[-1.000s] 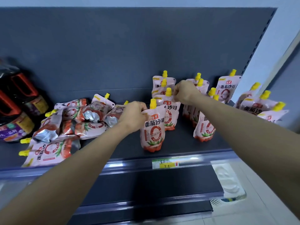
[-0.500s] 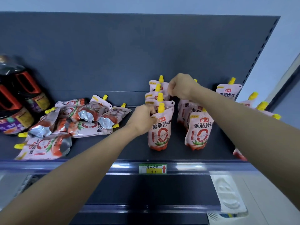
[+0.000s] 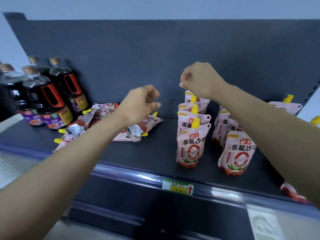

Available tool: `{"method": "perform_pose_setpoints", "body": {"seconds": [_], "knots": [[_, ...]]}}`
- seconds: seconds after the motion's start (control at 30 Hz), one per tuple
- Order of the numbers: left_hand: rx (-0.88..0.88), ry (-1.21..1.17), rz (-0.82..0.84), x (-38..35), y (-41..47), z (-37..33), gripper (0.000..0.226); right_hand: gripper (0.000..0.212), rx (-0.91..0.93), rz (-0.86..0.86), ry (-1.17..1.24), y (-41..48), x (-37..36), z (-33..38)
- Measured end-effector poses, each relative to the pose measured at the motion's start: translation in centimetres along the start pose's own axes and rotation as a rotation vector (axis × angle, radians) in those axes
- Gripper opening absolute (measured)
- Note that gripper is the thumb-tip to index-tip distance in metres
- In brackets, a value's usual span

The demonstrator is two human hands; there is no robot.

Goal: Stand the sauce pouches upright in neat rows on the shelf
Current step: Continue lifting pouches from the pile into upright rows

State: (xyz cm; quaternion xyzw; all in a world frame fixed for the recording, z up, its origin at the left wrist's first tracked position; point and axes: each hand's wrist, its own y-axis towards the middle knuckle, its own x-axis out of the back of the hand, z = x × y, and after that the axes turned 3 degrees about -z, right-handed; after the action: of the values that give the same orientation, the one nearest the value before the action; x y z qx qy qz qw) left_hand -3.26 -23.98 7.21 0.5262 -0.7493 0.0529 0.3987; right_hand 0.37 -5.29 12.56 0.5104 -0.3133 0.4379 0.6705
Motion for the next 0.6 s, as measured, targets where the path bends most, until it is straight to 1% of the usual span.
{"method": "perform_pose_setpoints", "body": {"seconds": [0.1,0.23,0.4,0.6], "knots": [[-0.030,0.125,-0.101,2.6,0.6,1.6,0.022,0.022,0.060,0.017,-0.007,1.1,-1.3,2.2],[-0.068,0.236,-0.152,4.8,1.4,4.5,0.030,0.033,0.063,0.060,-0.077,2.8,-3.6,4.5],[-0.139,0.352,-0.104,6.6,3.0,8.8,0.041,0.037,0.055,0.080,-0.208,5.2,-6.8,6.7],[-0.326,0.578,-0.068,8.8,7.2,13.1,0.049,0.038,0.071,0.022,-0.417,8.8,-10.1,9.1]]}}
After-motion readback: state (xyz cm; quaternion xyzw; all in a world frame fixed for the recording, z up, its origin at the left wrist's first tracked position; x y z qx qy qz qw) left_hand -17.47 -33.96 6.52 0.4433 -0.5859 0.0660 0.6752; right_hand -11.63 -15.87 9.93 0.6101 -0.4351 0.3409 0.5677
